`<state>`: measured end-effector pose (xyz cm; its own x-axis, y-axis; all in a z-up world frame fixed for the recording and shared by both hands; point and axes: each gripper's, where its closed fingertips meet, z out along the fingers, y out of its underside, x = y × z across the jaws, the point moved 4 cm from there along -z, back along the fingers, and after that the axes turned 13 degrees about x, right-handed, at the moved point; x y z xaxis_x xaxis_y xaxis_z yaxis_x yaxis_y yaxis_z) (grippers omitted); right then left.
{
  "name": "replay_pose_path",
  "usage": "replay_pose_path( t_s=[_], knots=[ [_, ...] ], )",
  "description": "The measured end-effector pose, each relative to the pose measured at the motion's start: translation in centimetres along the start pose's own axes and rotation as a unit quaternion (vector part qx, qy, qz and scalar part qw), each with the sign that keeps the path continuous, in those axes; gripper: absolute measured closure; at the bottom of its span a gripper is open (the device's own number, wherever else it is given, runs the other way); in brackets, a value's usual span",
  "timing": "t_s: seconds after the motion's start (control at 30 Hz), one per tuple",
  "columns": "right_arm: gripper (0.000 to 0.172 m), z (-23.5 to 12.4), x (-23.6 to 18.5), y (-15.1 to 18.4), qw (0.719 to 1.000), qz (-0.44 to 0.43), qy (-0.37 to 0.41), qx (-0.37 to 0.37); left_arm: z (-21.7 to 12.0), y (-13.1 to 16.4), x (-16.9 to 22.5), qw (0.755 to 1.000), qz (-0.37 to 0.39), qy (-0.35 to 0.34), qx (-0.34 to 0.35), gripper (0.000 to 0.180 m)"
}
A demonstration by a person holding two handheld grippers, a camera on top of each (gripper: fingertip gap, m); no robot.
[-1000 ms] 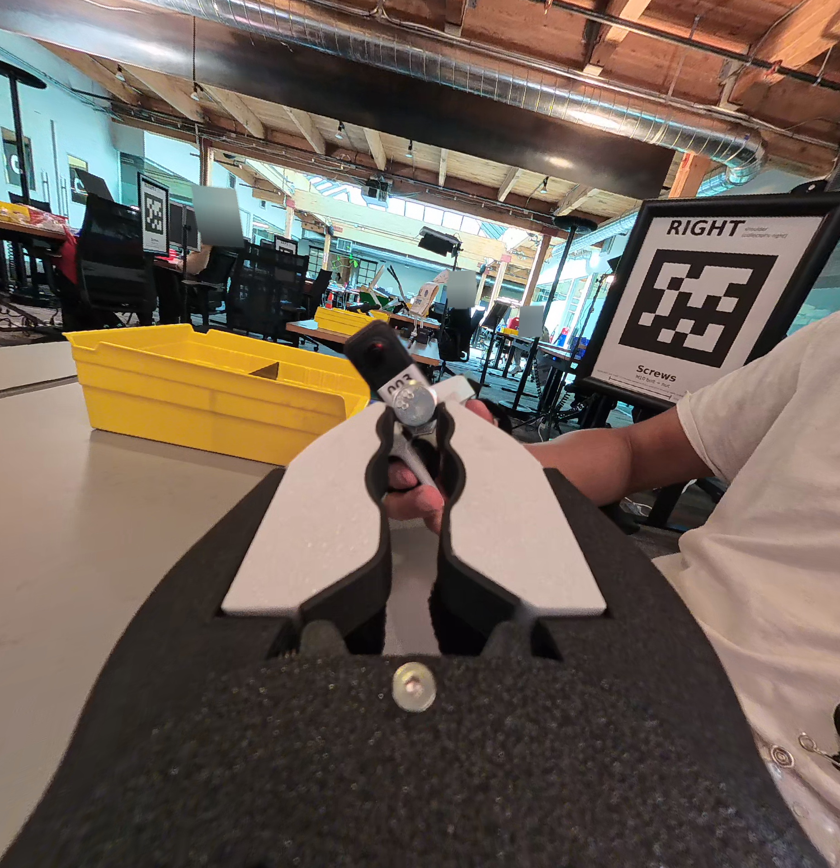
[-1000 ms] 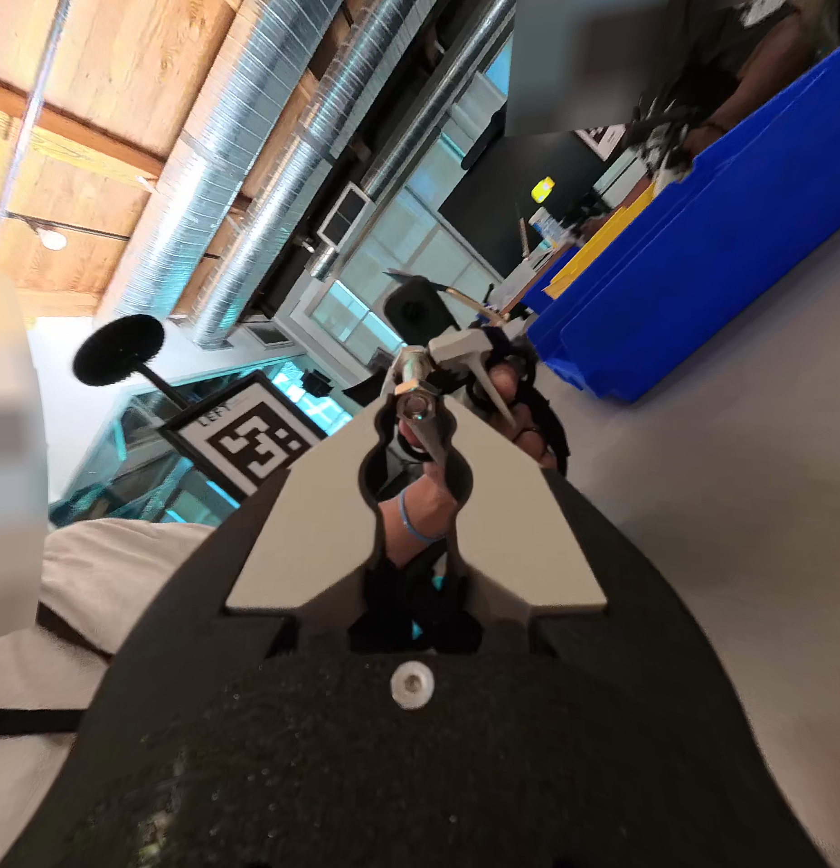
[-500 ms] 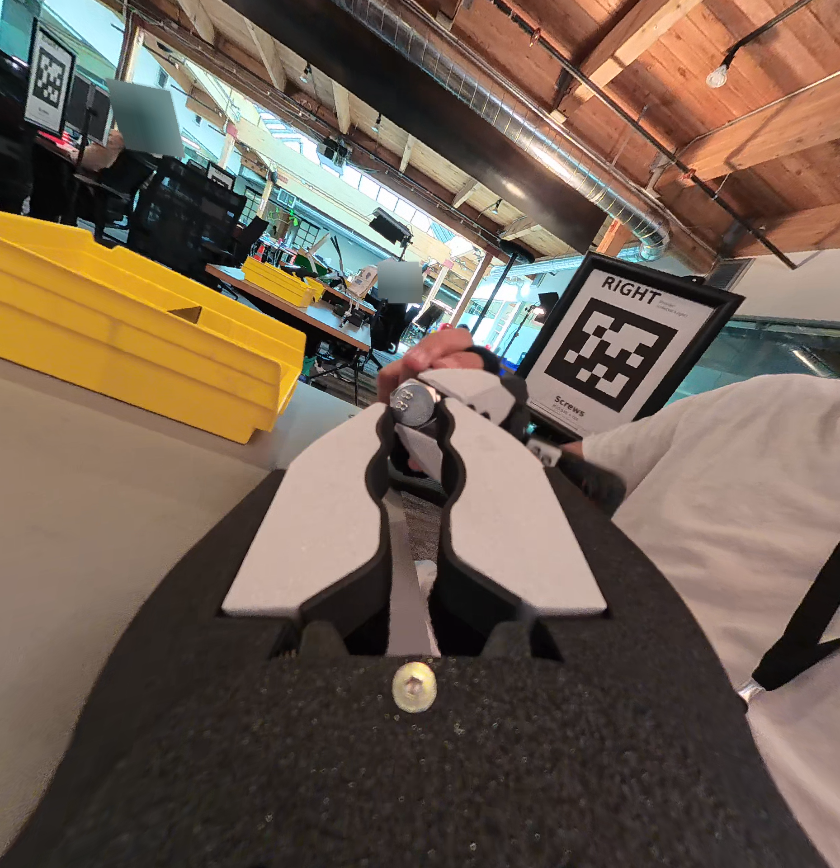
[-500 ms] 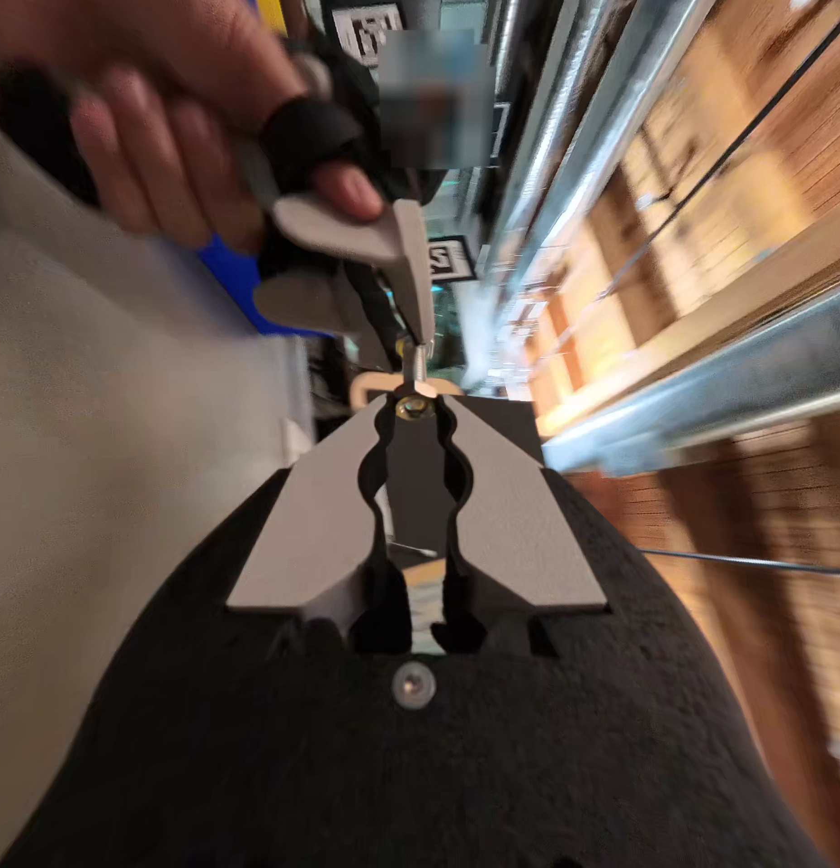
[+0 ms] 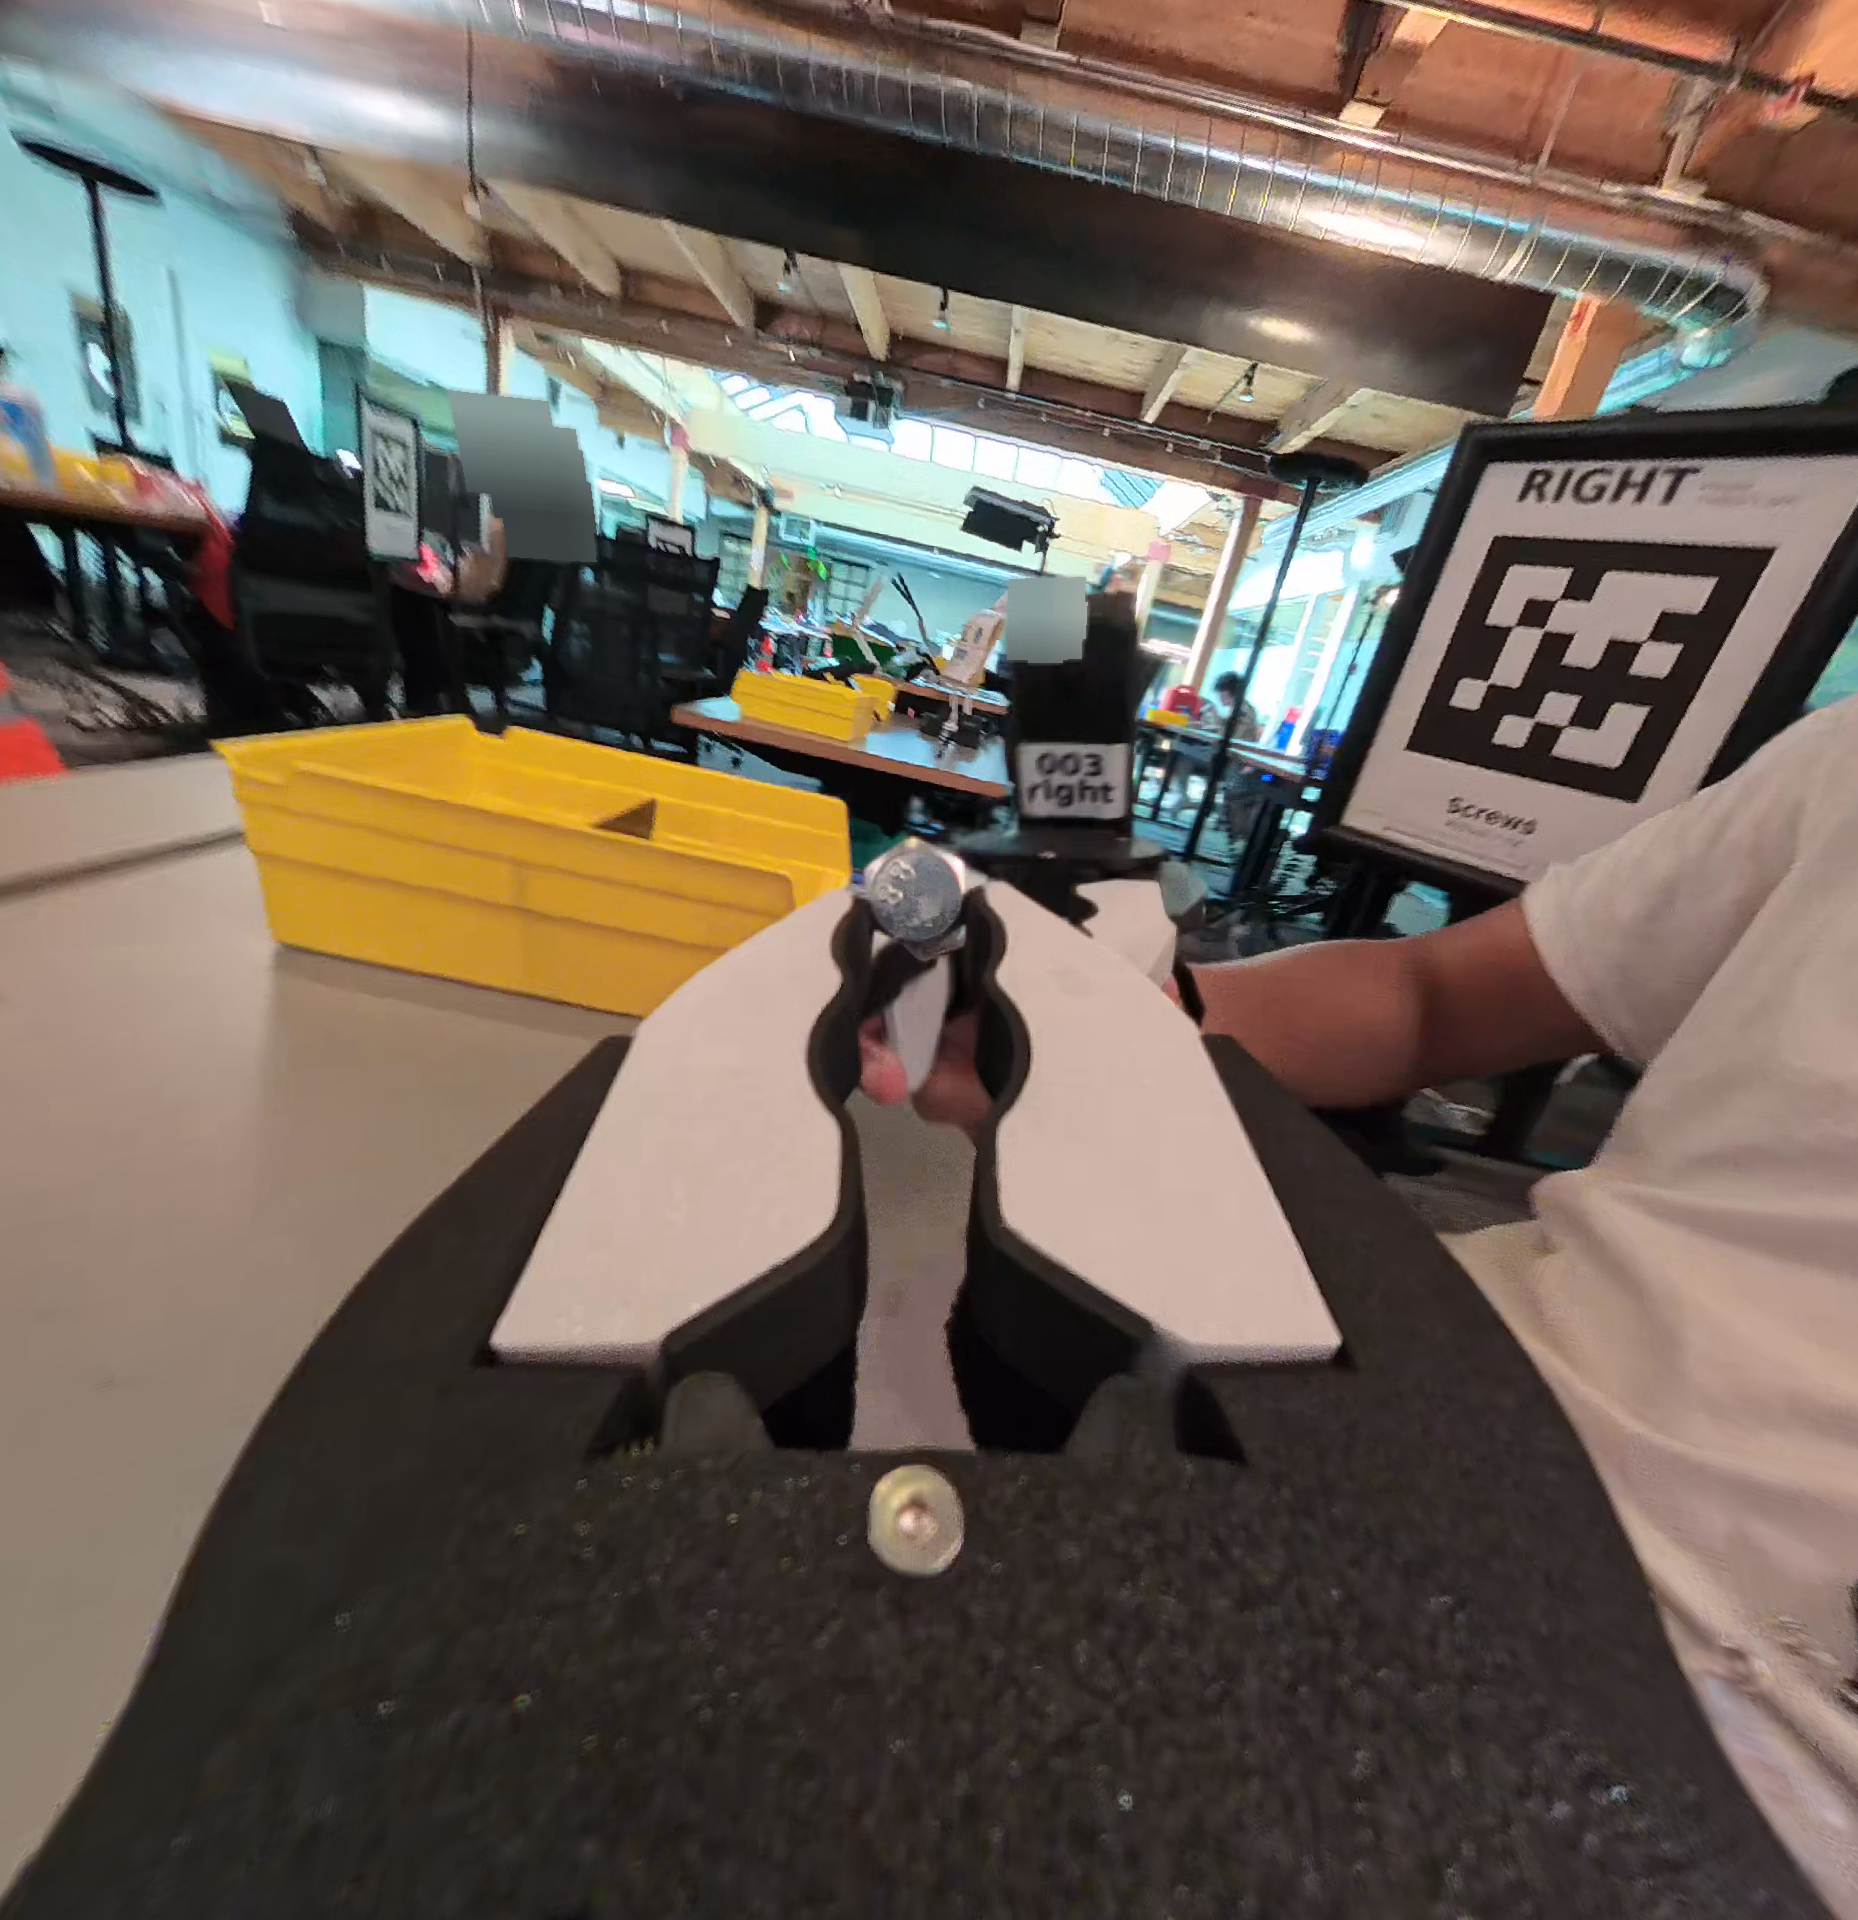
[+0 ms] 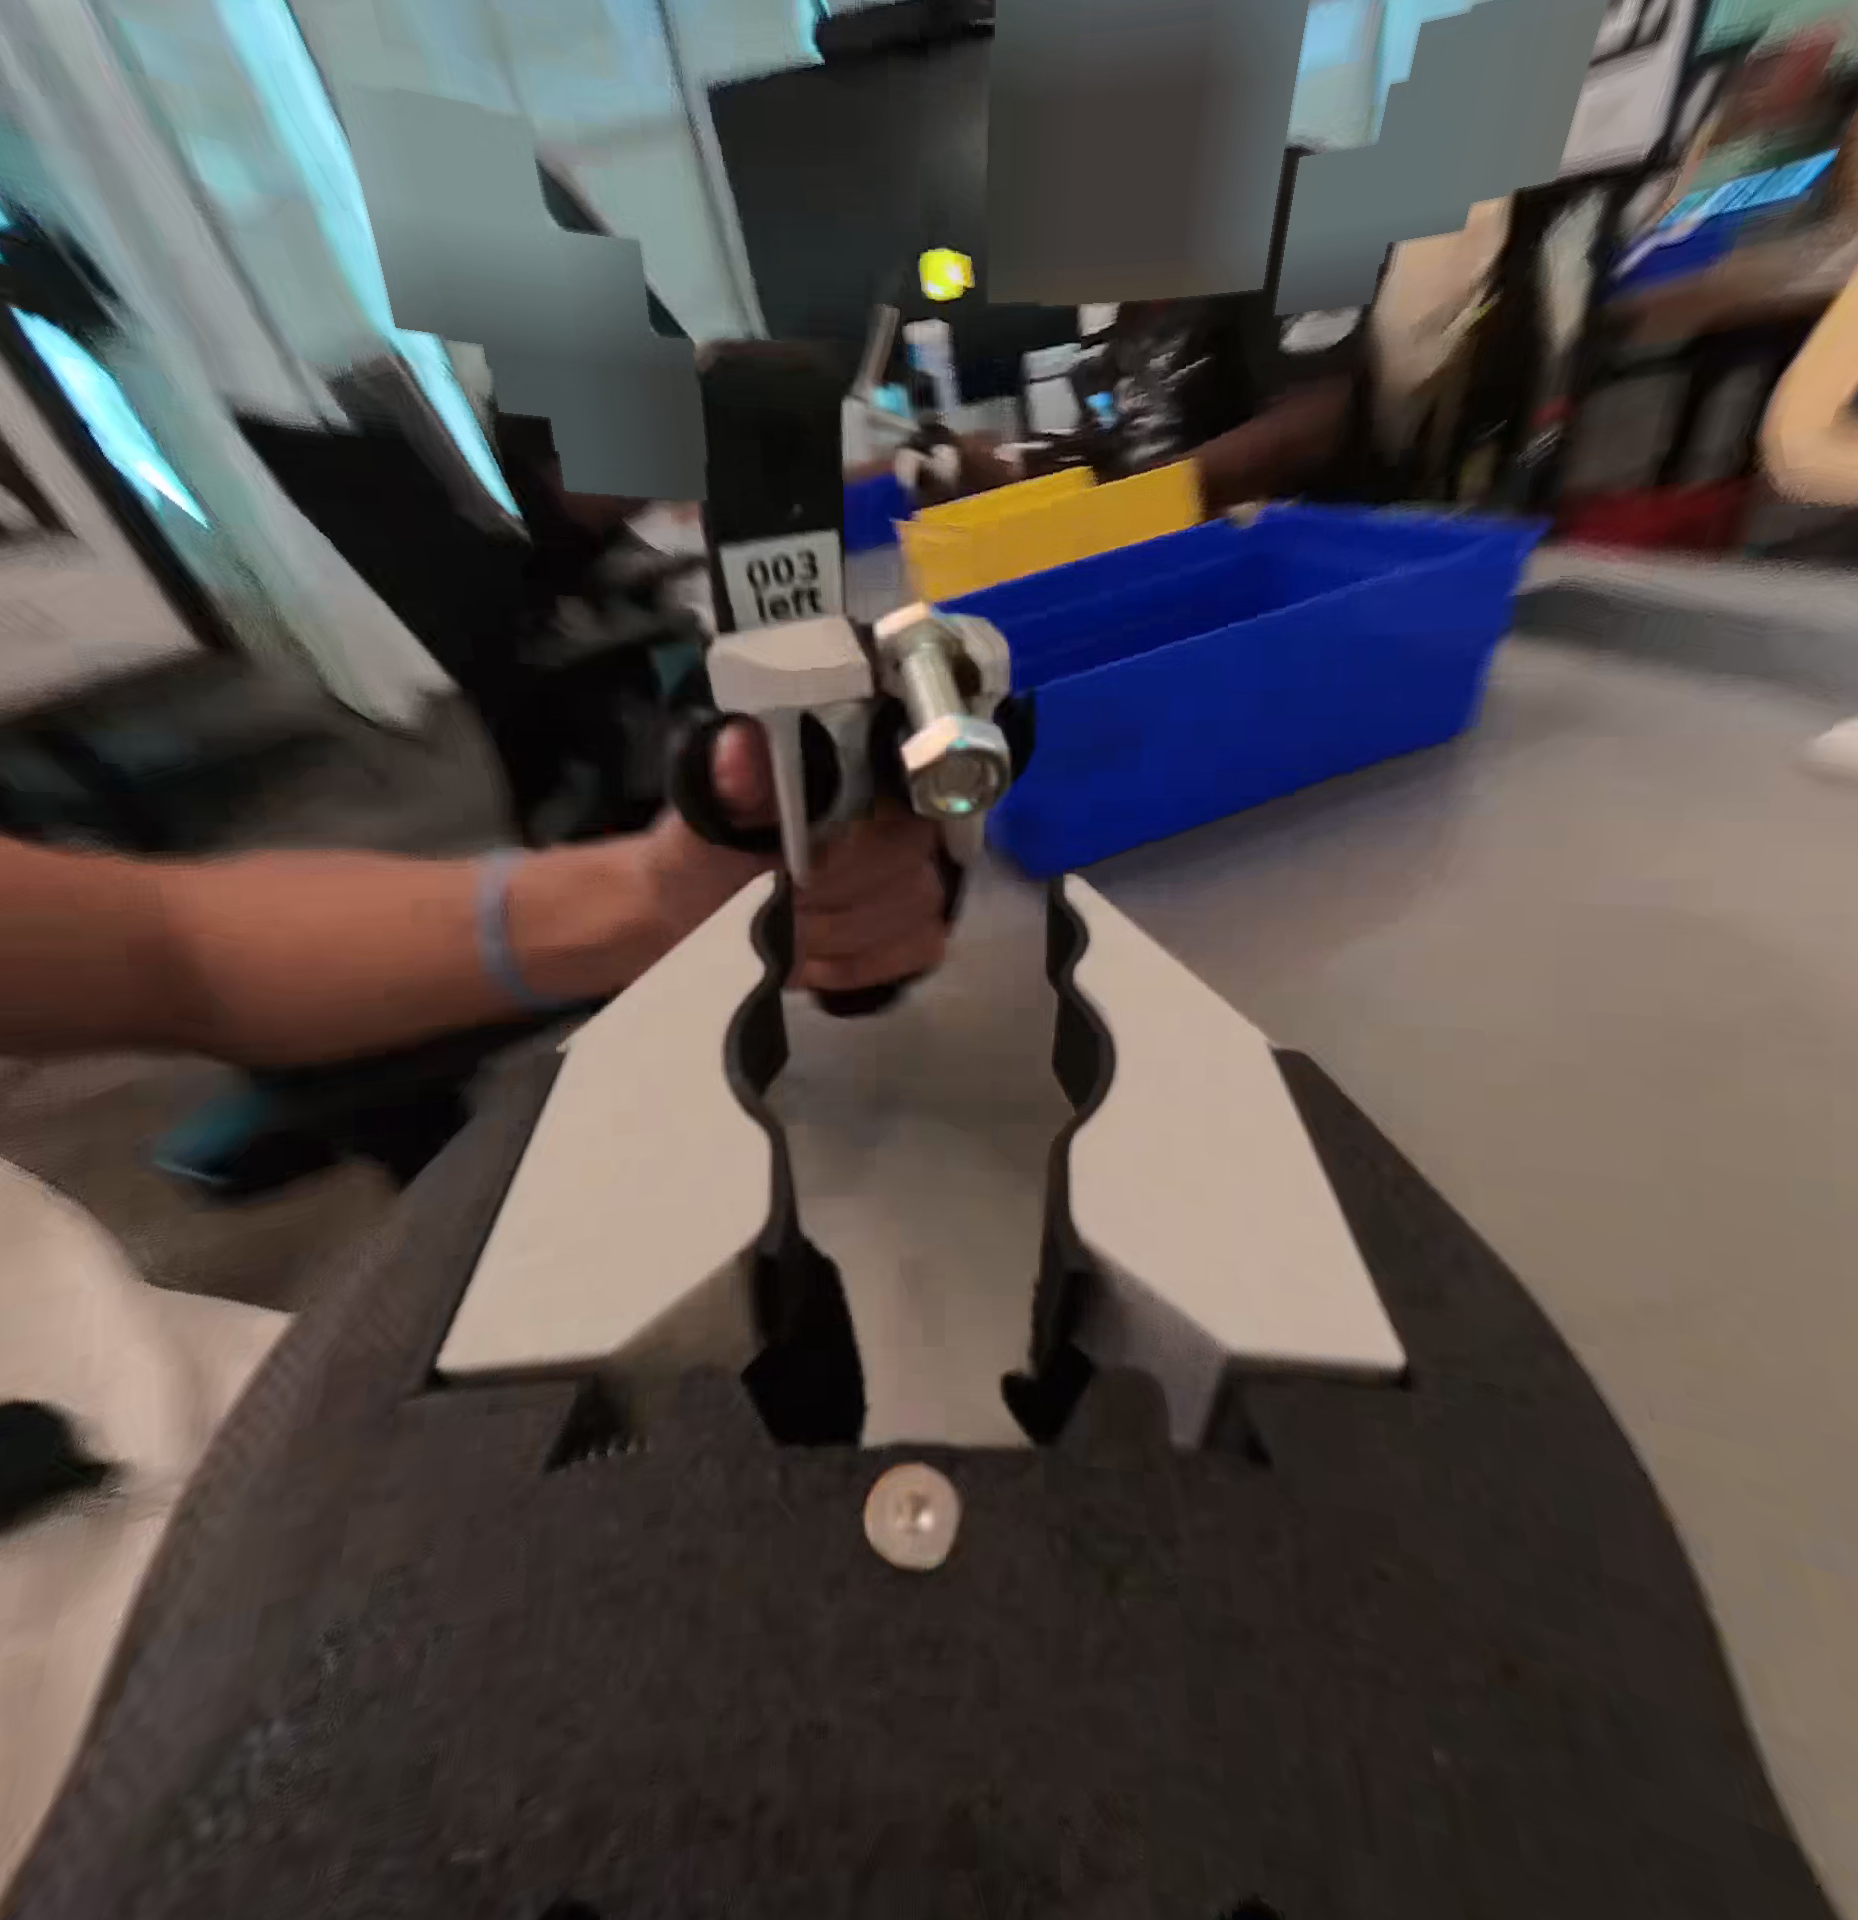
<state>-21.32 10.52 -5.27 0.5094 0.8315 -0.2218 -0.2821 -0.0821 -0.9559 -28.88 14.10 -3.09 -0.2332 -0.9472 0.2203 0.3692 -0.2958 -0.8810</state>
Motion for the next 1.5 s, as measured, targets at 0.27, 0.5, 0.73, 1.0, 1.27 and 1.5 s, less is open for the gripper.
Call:
replay_pose_path(
  t_s=[0.27,0.5,0.73,1.0,1.27,1.5],
  knots=[
    [0.129,-0.5,0.7,-1.3,0.929,0.345,-0.082,0.105,0.3,0.0,0.6,0.999,0.035,0.007,0.014,0.164],
    [0.155,-0.8,0.7,-2.0,0.954,0.274,-0.068,0.099,0.5,0.3,1.0,0.999,0.039,0.016,0.005,0.164],
    [0.155,-1.1,-1.1,-3.1,0.970,-0.239,0.028,0.031,0.7,0.3,0.9,0.999,-0.043,0.027,0.016,0.164],
    [0.155,-1.0,-2.9,-1.4,0.579,-0.804,0.128,-0.051,0.8,0.7,0.8,0.988,-0.145,0.037,0.027,0.164],
    [0.127,-0.7,-2.5,-2.3,0.794,-0.595,0.123,0.000,0.1,-0.2,0.1,0.992,-0.113,0.014,0.046,0.164],
    [0.129,0.0,-0.4,-1.0,0.987,0.153,-0.029,0.044,-0.2,-0.7,0.4,0.999,-0.015,0.024,0.040,0.164]
  ],
)
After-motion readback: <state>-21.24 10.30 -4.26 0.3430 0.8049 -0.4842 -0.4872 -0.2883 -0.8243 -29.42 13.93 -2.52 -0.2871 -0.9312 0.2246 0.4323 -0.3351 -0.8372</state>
